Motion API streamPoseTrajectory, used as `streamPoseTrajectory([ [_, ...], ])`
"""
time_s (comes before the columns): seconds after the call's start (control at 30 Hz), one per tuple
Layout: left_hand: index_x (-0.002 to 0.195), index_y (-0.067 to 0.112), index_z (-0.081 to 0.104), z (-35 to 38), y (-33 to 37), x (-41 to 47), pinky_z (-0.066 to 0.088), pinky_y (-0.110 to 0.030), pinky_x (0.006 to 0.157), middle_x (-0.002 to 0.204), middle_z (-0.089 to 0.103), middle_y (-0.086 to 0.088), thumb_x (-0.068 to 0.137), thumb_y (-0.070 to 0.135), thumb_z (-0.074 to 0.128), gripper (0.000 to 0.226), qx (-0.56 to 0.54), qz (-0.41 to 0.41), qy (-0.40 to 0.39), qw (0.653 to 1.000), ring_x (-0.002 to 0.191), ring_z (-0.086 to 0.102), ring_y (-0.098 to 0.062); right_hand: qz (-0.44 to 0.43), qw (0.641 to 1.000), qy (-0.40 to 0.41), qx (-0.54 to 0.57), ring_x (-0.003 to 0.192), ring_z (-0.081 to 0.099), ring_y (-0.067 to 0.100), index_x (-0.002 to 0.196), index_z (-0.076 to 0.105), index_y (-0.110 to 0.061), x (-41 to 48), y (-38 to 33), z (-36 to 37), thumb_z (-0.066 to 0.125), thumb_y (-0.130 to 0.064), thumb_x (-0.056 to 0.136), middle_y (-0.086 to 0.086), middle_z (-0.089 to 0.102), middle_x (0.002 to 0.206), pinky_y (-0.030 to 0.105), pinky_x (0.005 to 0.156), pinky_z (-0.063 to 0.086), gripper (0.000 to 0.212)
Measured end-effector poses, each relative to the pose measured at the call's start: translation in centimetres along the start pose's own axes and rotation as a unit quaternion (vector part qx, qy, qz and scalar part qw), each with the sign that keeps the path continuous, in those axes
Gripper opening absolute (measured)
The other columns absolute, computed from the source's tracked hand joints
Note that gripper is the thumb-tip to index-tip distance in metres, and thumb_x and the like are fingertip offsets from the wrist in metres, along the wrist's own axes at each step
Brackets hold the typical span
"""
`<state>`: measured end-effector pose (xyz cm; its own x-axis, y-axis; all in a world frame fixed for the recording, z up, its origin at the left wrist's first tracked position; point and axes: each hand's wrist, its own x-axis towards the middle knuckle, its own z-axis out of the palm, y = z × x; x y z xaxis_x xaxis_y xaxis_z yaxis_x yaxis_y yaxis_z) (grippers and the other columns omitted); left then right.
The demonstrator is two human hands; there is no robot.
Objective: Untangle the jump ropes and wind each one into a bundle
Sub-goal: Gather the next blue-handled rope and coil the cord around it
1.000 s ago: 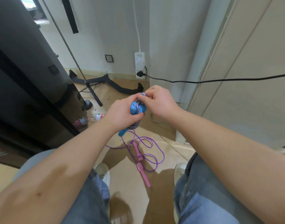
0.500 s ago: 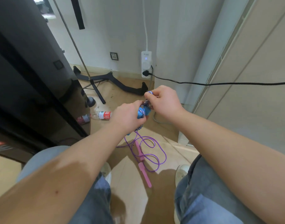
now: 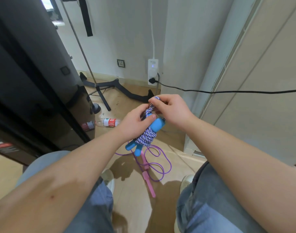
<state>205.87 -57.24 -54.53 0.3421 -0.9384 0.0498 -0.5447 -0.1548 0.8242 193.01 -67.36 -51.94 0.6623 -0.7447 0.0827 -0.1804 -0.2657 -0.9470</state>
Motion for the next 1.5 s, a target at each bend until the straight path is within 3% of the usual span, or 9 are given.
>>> streamPoseTrajectory([
  [0.17,0.109,0.033,0.062,0.2,0.8,0.0,0.041,-0.008,0.065,0.089,0.066,0.014,0.097,0.037,0.056,0.014,0.023,0.005,0.064,0.998,0.081,0.059,0.003,0.063,0.995,0.079,-0.016,0.065,0.051,0.013,0.082,0.074,-0.006,0.5,0.0,-0.5,0.06,-0.035,0.096,-0.001,0.061,0.067,0.033,0.065,0.049,0.035],
  [0.27,0.106,0.031,0.061,0.3,0.7,0.2,0.037,-0.015,0.062,0.079,0.058,0.015,0.1,0.037,0.049,0.015,0.049,0.001,0.073,0.996,0.073,0.053,0.001,0.114,0.99,0.081,-0.004,0.066,0.053,0.014,0.079,0.075,-0.005,0.8,0.0,-0.5,0.062,-0.035,0.093,-0.003,0.063,0.063,0.043,0.072,0.055,0.035],
  [0.43,0.109,0.031,0.062,0.8,1.0,0.5,0.039,-0.021,0.064,0.082,0.059,0.013,0.102,0.039,0.044,0.021,0.042,-0.02,0.066,0.997,0.077,0.055,-0.004,0.163,0.979,0.118,0.035,0.071,0.052,0.017,0.083,0.075,-0.01,1.2,-0.1,-1.2,0.064,-0.034,0.094,0.0,0.065,0.07,0.033,0.066,0.044,0.029],
  [0.67,0.102,0.036,0.061,0.4,0.2,-0.1,0.042,-0.025,0.069,0.082,0.06,0.013,0.1,0.036,0.05,0.011,-0.009,-0.031,0.034,0.999,0.075,0.055,-0.004,0.057,0.992,0.052,-0.098,0.06,0.047,0.012,0.079,0.074,-0.009,0.7,-0.1,-1.7,0.058,-0.038,0.095,0.002,0.063,0.066,0.029,0.061,0.04,0.036],
  [0.97,0.088,0.022,0.07,-0.3,2.2,0.8,0.057,-0.031,0.078,0.081,0.072,0.004,0.096,0.031,0.062,0.014,-0.067,-0.036,0.059,0.995,0.074,0.068,-0.006,-0.011,0.999,-0.025,-0.041,0.059,0.058,0.003,0.09,0.073,-0.007,0.6,-1.0,-2.4,0.065,-0.022,0.094,-0.005,0.067,0.067,0.013,0.057,0.044,0.017],
  [1.13,0.085,0.017,0.062,-0.7,3.6,0.9,0.039,-0.016,0.053,0.069,0.057,0.01,0.094,0.028,0.059,0.014,-0.039,-0.064,0.134,0.988,0.061,0.051,-0.008,-0.015,0.999,-0.015,-0.05,0.08,0.066,0.008,0.105,0.071,-0.023,1.0,-0.9,-2.4,0.074,-0.029,0.086,-0.004,0.073,0.088,0.028,0.08,0.052,0.02],
  [1.27,0.086,0.019,0.064,-1.0,4.2,0.3,0.052,-0.029,0.068,0.076,0.062,0.008,0.09,0.026,0.066,0.008,-0.043,-0.056,0.144,0.987,0.069,0.058,-0.011,-0.001,0.999,-0.031,-0.009,0.08,0.067,0.007,0.104,0.072,-0.017,0.2,-1.7,-2.4,0.069,-0.022,0.09,0.0,0.077,0.09,0.027,0.075,0.053,0.016],
  [1.43,0.094,0.022,0.072,-1.7,5.5,-1.0,0.06,-0.031,0.082,0.088,0.073,0.007,0.091,0.022,0.069,0.004,-0.065,-0.05,0.103,0.991,0.084,0.071,-0.008,0.0,0.997,-0.066,-0.028,0.081,0.068,0.006,0.094,0.075,-0.022,0.0,-3.0,-2.6,0.071,-0.026,0.088,-0.008,0.078,0.084,0.039,0.089,0.055,0.009],
  [1.5,0.099,0.025,0.074,-2.2,5.7,-1.0,0.06,-0.032,0.085,0.093,0.075,0.006,0.095,0.019,0.063,0.013,-0.075,-0.062,0.085,0.992,0.091,0.071,-0.01,0.005,0.996,-0.075,-0.038,0.078,0.066,0.0,0.098,0.076,-0.022,0.2,-3.5,-2.7,0.073,-0.034,0.087,-0.01,0.077,0.084,0.031,0.084,0.057,0.016],
])
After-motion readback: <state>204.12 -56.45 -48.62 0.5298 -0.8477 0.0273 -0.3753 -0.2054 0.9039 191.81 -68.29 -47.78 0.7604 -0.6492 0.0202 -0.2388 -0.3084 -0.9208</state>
